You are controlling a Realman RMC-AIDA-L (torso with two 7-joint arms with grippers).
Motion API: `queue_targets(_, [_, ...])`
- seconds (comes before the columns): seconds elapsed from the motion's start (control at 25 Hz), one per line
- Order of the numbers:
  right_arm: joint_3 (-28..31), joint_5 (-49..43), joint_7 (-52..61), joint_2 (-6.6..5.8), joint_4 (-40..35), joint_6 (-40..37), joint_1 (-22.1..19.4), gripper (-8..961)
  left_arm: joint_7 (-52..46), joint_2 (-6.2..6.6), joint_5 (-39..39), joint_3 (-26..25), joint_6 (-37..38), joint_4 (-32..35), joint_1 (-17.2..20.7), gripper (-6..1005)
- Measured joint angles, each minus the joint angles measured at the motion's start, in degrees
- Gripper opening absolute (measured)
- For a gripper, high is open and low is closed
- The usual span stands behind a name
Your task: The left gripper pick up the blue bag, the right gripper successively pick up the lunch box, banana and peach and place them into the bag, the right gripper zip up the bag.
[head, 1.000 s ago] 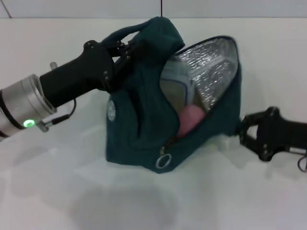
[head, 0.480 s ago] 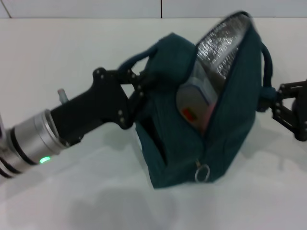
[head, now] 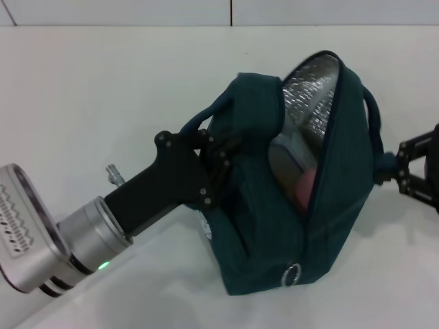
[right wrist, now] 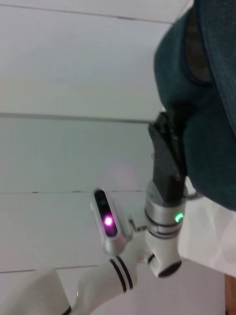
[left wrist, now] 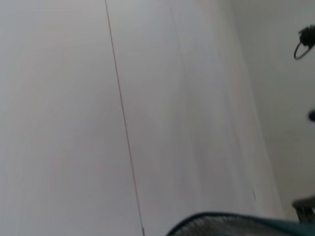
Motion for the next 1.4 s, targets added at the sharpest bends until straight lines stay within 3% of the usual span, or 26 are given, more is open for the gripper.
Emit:
queue_targets(0.2, [3.82, 0.01, 3.44, 0.65, -2.73, -0.31, 0.62, 125, 1.28, -0.03, 0.03, -0.01, -2.06, 1.78, 0.14, 59])
queue_targets(0.4, [4.03, -1.84, 5.71, 0.85, -3.83, -1.57, 1.24, 161, 1.36, -0.19, -0.13, -0.06, -3.00, 2.10, -0.02, 58])
queue_targets(0.68, [5.63, -3.14, 4.81, 1.09, -3.70, -2.11, -1.15, 212, 1.43, -0.19, -0.79, -0.08, -4.68, 2.74, 0.02, 57])
queue_targets(0.96, [15.91, -3.28, -2.97, 3.16, -3.32, -8.11, -5.56, 466, 1.46, -0.19, -0.78, -0.08, -5.39, 3.39, -0.03, 56])
queue_targets(1.12, [17.68, -5.03, -5.17, 2.94, -3.62, -9.84, -7.26, 568, 1.48, -0.17, -0.96, -0.16, -5.45, 3.46, -0.17, 56])
queue_targets(1.4, [17.89, -12.01, -5.38, 2.12, -2.11, -19.49, -5.99, 566, 1.50, -0.22, -0.84, -0.17, -6.18, 3.68, -0.96, 55])
